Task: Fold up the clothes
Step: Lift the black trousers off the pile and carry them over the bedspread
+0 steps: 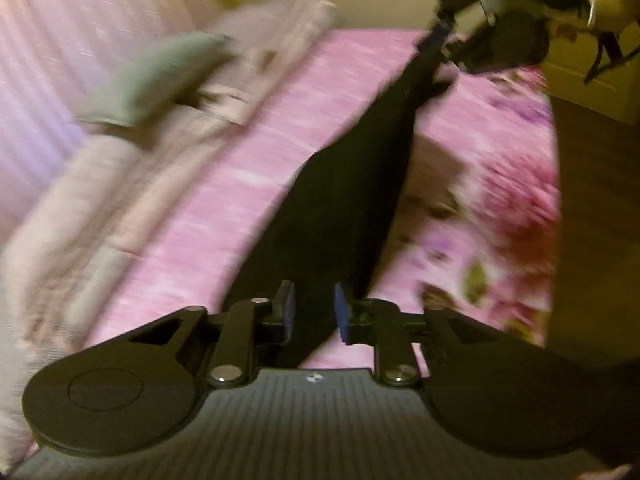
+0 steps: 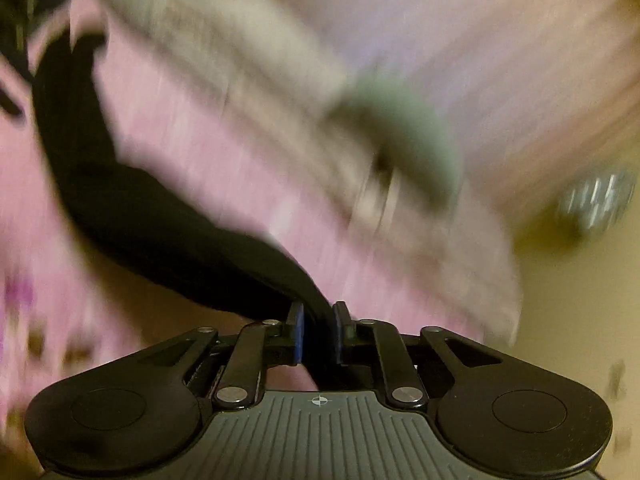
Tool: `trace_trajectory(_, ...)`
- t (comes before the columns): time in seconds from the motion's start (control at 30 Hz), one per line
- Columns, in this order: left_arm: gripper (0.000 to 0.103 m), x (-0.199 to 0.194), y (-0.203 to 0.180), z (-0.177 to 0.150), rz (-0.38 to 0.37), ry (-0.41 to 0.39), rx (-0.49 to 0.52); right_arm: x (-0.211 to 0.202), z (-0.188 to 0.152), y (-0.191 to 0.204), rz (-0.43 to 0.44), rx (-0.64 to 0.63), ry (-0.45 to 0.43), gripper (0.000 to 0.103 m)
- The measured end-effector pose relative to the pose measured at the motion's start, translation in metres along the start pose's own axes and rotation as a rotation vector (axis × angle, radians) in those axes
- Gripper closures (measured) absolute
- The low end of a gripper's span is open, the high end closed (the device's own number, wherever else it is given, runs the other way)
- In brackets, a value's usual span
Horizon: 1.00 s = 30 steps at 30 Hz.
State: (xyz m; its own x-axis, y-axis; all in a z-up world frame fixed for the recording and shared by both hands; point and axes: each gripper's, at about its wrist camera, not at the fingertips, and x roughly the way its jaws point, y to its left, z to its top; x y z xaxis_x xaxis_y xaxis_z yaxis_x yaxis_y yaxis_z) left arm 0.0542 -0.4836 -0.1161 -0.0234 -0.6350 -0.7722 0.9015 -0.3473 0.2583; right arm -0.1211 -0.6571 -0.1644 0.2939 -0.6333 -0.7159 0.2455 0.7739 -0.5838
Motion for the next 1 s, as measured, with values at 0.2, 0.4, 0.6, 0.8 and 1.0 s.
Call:
trace_trajectory(0.2,0.064,0.016,0.012,-0.027,-0.098,0.060,-0.006,-0.007,-0.083,-0.006,0.066,0.261,0.170,0.019)
trace_trajectory(0.4,0.052,0.072,0.039,-0.017,-0.038,0.101,0.006,0.005,-0.068,-0.014,0.131,0.387,0.150,0.019)
trace_trajectory(0.6,0.043,0.144,0.074,0.000,0.025,0.152,-0.010,0.075,-0.065,-0.065,0.253,0.429,0.128,0.019)
trace_trajectory(0.8,0.037,0.225,0.109,0.017,0.021,0.232,-0.129,0.180,-0.059,-0.100,0.456,0.287,0.092,0.019)
trace_trajectory(1.0,0.034,0.298,0.138,0.014,-0.038,0.345,-0.184,0.260,-0.057,-0.108,0.634,0.099,0.086,0.019)
